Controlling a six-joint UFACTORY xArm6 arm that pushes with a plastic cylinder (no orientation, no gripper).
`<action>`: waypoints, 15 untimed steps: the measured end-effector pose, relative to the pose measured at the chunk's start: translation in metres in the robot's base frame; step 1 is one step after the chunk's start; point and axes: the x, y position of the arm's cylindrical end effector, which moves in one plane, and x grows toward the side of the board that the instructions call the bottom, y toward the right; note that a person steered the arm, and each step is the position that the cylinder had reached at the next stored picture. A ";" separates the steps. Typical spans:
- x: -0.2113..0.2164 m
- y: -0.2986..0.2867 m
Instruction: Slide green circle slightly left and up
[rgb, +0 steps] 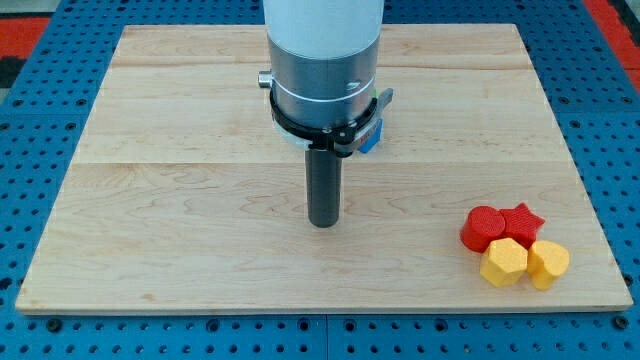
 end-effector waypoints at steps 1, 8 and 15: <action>-0.015 0.001; -0.070 0.080; -0.089 0.117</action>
